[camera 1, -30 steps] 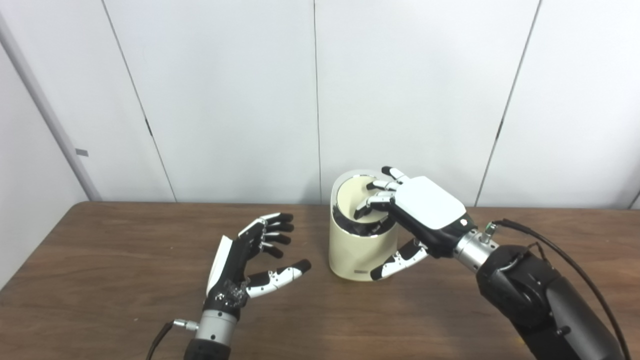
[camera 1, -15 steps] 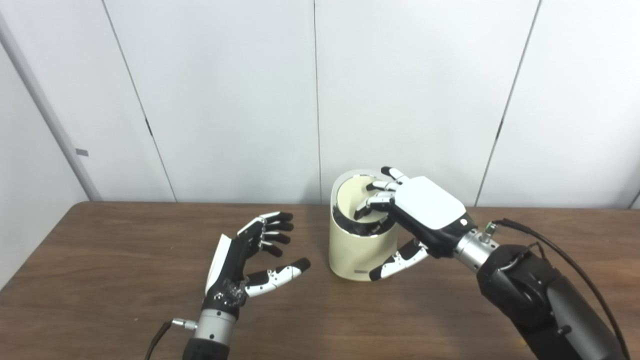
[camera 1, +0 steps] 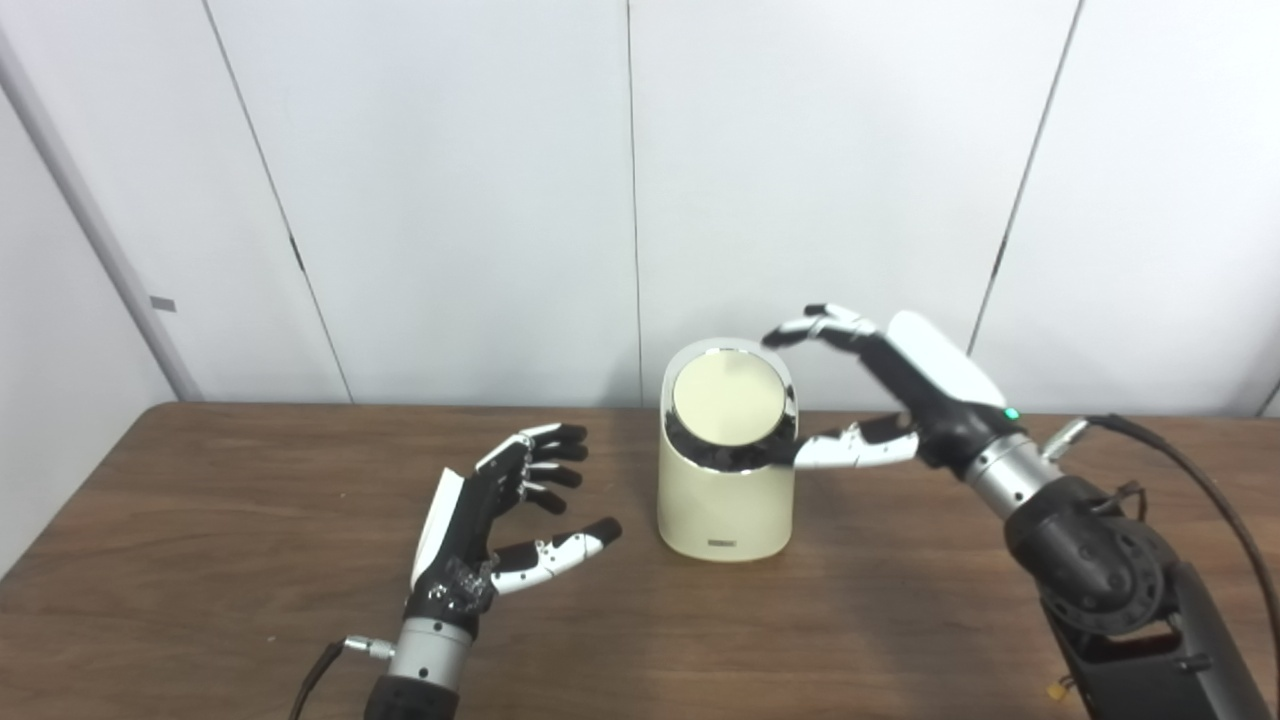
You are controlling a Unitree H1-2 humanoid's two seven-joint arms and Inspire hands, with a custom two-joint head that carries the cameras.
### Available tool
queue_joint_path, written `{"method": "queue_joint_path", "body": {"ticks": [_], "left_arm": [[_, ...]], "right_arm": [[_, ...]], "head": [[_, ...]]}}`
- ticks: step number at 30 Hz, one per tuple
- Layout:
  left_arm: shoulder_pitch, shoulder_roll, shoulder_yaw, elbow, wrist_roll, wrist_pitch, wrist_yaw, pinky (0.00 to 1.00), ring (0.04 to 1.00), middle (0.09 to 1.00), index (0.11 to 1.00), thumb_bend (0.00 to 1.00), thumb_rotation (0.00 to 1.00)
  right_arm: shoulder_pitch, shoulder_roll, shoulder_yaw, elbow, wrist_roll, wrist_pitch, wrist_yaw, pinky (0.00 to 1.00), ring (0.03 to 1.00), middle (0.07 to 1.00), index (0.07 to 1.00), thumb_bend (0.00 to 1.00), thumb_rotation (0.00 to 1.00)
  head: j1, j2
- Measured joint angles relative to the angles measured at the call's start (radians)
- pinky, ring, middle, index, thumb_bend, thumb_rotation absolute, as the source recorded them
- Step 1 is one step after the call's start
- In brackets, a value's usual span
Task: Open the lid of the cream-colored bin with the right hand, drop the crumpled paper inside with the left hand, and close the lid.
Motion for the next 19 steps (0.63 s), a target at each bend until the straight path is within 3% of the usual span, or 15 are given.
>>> {"method": "queue_joint_path", "body": {"ticks": [5,10,14,19], "left_arm": [[0.0,0.0,0.003,-0.001,-0.001,0.002,-0.004,0.55,0.657,0.723,0.749,0.73,0.12],[0.0,0.0,0.004,-0.002,-0.015,0.003,-0.006,0.55,0.657,0.723,0.749,0.73,0.12],[0.0,0.0,0.003,-0.003,-0.019,0.003,-0.008,0.56,0.653,0.722,0.752,0.74,0.11],[0.0,0.003,0.003,-0.002,-0.021,0.0,-0.01,0.56,0.659,0.73,0.76,0.75,0.11]], "right_arm": [[0.056,0.005,-0.039,0.027,0.087,-0.034,-0.044,0.74,0.828,0.838,0.822,0.72,0.43],[0.129,0.005,-0.065,0.069,0.138,-0.064,-0.084,0.75,0.873,0.934,0.943,0.8,0.4],[0.186,0.005,-0.074,0.119,0.153,-0.091,-0.118,0.78,0.88,0.956,0.957,0.84,0.4],[0.237,0.023,-0.104,0.12,0.202,-0.104,-0.157,0.8,0.901,0.989,0.982,0.82,0.35]], "head": [[-0.002,0.003],[-0.008,0.005],[-0.008,0.0],[-0.011,-0.005]]}}
